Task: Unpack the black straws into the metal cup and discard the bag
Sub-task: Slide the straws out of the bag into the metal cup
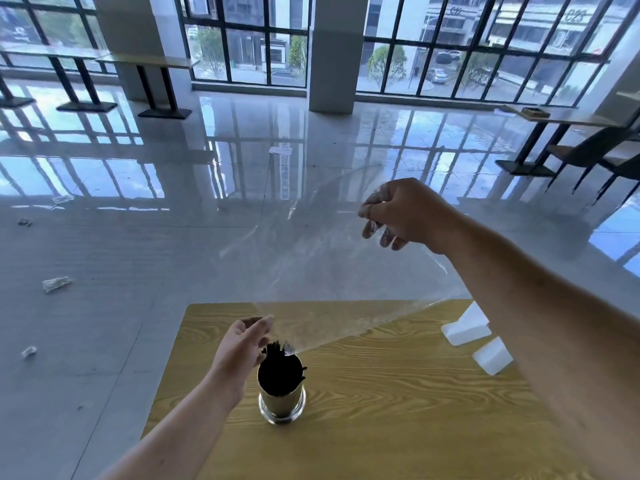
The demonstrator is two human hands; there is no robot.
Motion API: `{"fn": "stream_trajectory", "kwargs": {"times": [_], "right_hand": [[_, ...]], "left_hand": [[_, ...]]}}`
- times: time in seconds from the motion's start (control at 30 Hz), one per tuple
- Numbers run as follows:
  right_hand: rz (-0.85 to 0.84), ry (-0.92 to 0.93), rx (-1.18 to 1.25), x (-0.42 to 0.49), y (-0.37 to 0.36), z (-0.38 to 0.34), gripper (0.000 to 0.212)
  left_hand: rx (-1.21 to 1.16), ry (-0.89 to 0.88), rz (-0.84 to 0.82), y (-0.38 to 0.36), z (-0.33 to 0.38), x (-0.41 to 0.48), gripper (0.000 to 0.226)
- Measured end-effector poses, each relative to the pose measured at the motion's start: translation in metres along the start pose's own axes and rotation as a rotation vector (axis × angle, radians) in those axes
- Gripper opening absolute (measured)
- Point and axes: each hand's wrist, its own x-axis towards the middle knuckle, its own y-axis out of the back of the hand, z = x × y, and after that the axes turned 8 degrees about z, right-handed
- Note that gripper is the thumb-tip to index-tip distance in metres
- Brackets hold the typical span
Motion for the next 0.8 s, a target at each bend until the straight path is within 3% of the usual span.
{"fn": "stream_trajectory", "kwargs": {"times": [0.33,0.47,0.63,0.8], "right_hand": [[0.101,-0.094,0.353,-0.012,0.032,0.072,0.015],[0.162,-0.165,0.528,-0.019,0.032,0.097,0.014],[0.190,-0.267,0.758,-0.028,0.021,0.126,0.013],[0.198,-0.329,0.914,-0.032,0.012,0.145,0.013]], "left_hand": [[0.069,-0.027,0.045,-0.027,0.022,0.011,0.082],[-0.012,0.064,-0.027,-0.034,0.033,0.016,0.100],[-0.233,0.154,-0.137,-0.048,0.042,0.016,0.073],[-0.216,0.134,-0.224,-0.065,0.052,0.010,0.061]]}}
